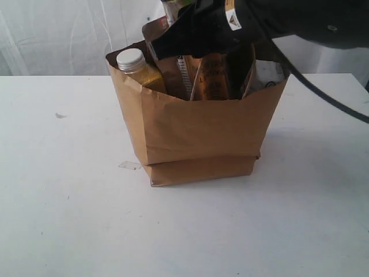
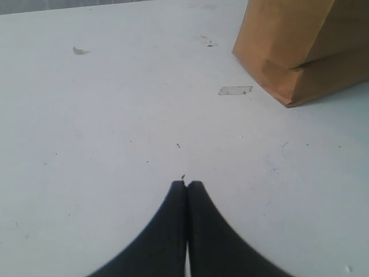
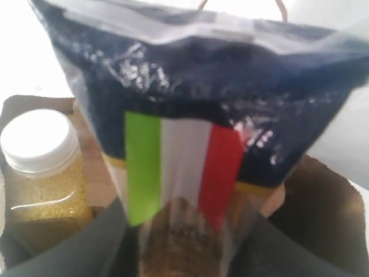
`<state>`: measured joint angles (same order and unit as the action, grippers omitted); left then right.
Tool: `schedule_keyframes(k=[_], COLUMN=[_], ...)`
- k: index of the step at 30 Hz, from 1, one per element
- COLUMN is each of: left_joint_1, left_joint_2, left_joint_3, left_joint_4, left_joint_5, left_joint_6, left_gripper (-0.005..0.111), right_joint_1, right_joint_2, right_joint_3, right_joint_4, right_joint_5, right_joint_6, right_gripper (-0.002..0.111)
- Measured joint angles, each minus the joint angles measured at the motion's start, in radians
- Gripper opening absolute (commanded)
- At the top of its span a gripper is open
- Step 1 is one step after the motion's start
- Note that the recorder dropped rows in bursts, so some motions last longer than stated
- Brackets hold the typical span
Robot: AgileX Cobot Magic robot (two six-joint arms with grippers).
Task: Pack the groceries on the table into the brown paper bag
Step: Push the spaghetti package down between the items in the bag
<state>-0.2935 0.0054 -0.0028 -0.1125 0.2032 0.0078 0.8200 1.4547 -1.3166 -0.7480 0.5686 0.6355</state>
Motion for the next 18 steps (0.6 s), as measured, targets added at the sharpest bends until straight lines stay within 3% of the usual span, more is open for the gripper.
schedule_keyframes(k=[18], left_joint_1=[0.0], left_joint_2=[0.0], left_joint_3=[0.0], left_joint_4=[0.011], left_joint_5=[0.0], left_joint_6=[0.0], left_gripper=[0.0], right_joint_1=[0.0], right_joint_2=[0.037], right_joint_3=[0.0], right_joint_4=[-0.022], right_joint_5=[-0.022], right_joint_6=[0.008], right_gripper=[0.0])
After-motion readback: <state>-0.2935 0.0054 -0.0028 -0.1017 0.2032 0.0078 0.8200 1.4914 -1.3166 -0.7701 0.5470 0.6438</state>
